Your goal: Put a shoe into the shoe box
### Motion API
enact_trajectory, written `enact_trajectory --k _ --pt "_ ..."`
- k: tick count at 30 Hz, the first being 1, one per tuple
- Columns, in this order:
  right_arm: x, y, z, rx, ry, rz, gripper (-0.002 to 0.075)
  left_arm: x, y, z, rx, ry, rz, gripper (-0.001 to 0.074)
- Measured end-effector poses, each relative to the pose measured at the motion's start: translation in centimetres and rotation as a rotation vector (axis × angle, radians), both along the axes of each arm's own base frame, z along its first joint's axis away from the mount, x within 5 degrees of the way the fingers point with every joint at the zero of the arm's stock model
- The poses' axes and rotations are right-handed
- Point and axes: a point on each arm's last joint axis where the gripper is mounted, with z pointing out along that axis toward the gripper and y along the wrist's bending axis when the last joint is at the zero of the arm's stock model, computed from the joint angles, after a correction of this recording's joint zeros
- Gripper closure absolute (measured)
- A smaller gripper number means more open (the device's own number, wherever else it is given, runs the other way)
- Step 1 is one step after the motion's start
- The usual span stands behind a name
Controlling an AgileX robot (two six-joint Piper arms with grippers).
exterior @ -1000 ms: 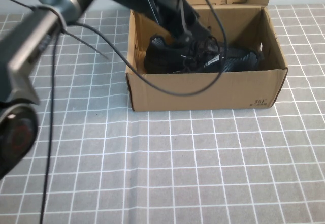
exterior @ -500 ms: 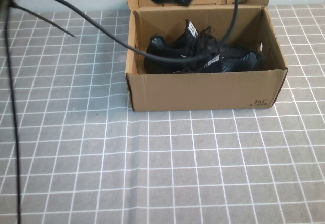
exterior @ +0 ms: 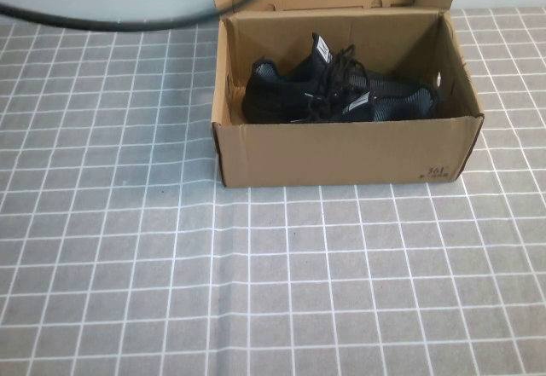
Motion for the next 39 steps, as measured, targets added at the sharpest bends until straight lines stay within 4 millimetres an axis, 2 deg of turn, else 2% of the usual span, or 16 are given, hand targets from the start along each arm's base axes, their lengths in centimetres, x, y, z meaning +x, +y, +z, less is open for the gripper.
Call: enact_trajectory --k 4,8,11,15,19,20,22,25,28,33,39 --pt "-3.5 -1.6 0.2 0.073 -0.097 -0.009 0.0742 -4.0 1.9 1.5 -0.028 -0.042 0.019 0.0734" --pt "-5.8 -2.6 0.0 0.129 -0.152 -0.008 0.0742 -6.7 3.2 0.2 -0.036 -0.039 0.027 0.0735" --pt "-6.6 -2.9 -0.1 0.150 -0.169 -0.010 0.0742 -9.2 4.3 -1.6 -0.061 -0.066 0.039 0.0735" --pt "-6.9 -3.0 -0.2 0.155 -0.176 -0.007 0.0742 -12.5 6.0 -5.7 -0.100 -0.116 0.060 0.0735" --pt "-6.7 -3.0 0.0 0.178 -0.208 -0.009 0.0742 -15.3 7.4 -11.9 -0.142 -0.192 0.086 0.0735" --pt "-6.5 -2.9 0.1 0.190 -0.225 -0.012 0.0742 -16.3 8.0 -12.6 -0.170 -0.239 0.091 0.0735" --pt "-6.1 -2.6 0.1 0.213 -0.246 -0.011 0.0742 -17.4 8.5 -15.8 -0.216 -0.280 0.104 0.0735" --pt "-5.2 -2.1 -0.4 0.236 -0.251 -0.009 0.0742 -18.3 9.1 -20.6 -0.264 -0.307 0.124 0.0735" --pt "-4.4 -1.7 -1.2 0.241 -0.239 -0.011 0.0742 -19.1 9.6 -24.6 -0.293 -0.351 0.145 0.0735" --pt "-3.0 -1.1 -2.6 0.252 -0.226 -0.019 0.0742 -19.2 10.0 -29.3 -0.323 -0.388 0.177 0.0735" --pt "-1.0 -0.3 -4.7 0.276 -0.230 -0.039 0.0742 -19.0 10.1 -34.6 -0.281 -0.305 0.203 0.0735"
